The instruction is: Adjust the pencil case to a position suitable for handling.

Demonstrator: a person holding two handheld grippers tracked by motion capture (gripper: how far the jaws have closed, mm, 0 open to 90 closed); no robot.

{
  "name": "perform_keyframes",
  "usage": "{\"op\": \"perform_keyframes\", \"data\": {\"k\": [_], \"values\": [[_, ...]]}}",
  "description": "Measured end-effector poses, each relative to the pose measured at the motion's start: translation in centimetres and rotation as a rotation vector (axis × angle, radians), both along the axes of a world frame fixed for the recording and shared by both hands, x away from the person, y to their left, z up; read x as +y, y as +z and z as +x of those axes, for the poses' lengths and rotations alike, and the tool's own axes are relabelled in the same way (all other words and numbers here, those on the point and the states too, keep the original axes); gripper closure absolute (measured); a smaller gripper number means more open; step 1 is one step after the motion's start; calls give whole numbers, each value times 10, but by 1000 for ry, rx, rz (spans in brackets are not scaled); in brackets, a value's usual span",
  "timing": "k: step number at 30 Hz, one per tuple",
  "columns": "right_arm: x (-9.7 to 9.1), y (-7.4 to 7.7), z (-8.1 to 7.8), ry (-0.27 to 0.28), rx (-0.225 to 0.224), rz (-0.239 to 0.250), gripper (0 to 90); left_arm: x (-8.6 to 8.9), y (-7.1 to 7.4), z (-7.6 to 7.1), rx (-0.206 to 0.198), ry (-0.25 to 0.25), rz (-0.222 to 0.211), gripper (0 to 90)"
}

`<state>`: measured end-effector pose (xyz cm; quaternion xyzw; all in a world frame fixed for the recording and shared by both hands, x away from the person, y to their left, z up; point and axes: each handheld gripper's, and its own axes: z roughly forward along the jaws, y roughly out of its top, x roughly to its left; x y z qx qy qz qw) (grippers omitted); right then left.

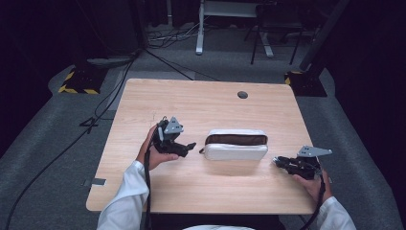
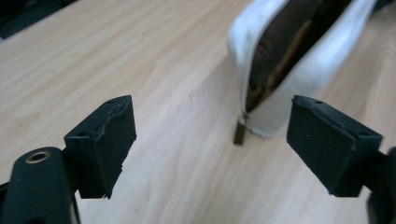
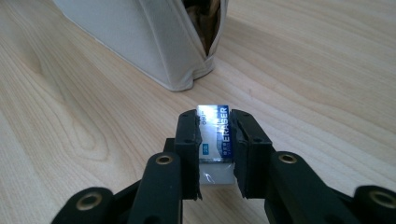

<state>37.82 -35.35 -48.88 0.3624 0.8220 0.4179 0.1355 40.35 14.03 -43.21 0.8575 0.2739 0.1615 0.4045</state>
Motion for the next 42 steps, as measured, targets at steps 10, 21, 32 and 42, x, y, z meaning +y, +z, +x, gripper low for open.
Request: {"op": "perform_keyframes", "data": {"k": [10, 21, 32, 42], "values": [[-10, 16, -3, -15, -42, 41, 737, 13, -44, -33, 42, 71, 145, 162], [-19, 38, -2, -27, -101, 91, 736, 28, -63, -49, 100, 118, 173, 164], [-9, 65, 7, 2, -171, 104, 736, 38, -72, -45, 143, 114, 66, 142], [9, 86, 17, 51, -213, 126, 736, 38, -72, -45, 145, 119, 63, 141]]}}
